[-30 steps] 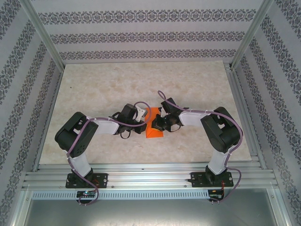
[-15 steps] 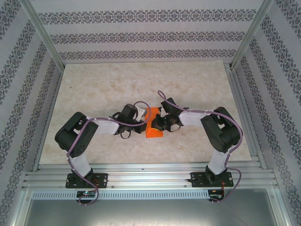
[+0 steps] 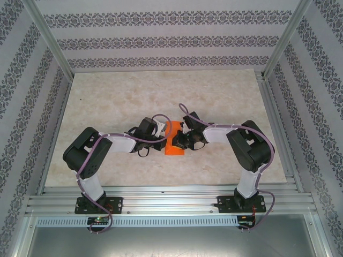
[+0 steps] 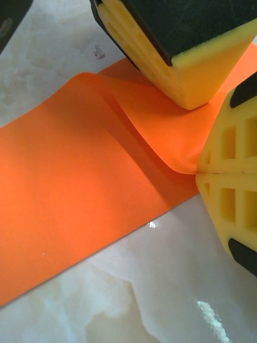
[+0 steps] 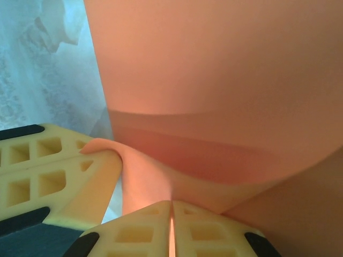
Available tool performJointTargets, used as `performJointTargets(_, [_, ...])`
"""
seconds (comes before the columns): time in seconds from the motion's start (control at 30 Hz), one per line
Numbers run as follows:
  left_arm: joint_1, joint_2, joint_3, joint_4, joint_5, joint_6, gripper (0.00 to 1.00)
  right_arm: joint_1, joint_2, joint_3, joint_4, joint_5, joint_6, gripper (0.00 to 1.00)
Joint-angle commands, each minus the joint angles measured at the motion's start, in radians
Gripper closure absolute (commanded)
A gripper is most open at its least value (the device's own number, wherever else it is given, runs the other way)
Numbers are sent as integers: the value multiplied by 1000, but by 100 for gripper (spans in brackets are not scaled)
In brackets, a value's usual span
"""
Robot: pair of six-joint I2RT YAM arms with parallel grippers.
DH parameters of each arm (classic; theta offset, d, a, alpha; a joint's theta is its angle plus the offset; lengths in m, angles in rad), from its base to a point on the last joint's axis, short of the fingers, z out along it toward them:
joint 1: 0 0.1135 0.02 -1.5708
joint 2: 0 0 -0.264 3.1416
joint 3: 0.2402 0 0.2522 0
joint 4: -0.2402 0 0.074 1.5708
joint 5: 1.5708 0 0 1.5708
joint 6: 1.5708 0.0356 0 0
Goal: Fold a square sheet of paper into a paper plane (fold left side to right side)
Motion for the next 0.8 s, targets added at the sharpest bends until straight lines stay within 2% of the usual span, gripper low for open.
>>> performJointTargets(0.0, [2,34,13,-31,-68,-15,100,10,13,3,26,16,4,89])
performJointTargets(0.17, [1,37,15,-34,-69,-12,100,11,13,6,23,23,7,90])
performJointTargets(0.37, [4,15,22,-41,-60,-19,100,11,44,16,-72,85,-16,90])
performJointTargets(0.47, [4,-22,27,-45,-37,-23,96,9,67,9,-97,112,-4,90])
performJointTargets(0.6, [5,-107,23,-65,-17,-24,81,2,88,-8,-97,125,19,90])
performJointTargets(0.77, [5,-218,-33,-85,16,-23,71,-3,89,-15,-93,135,31,91])
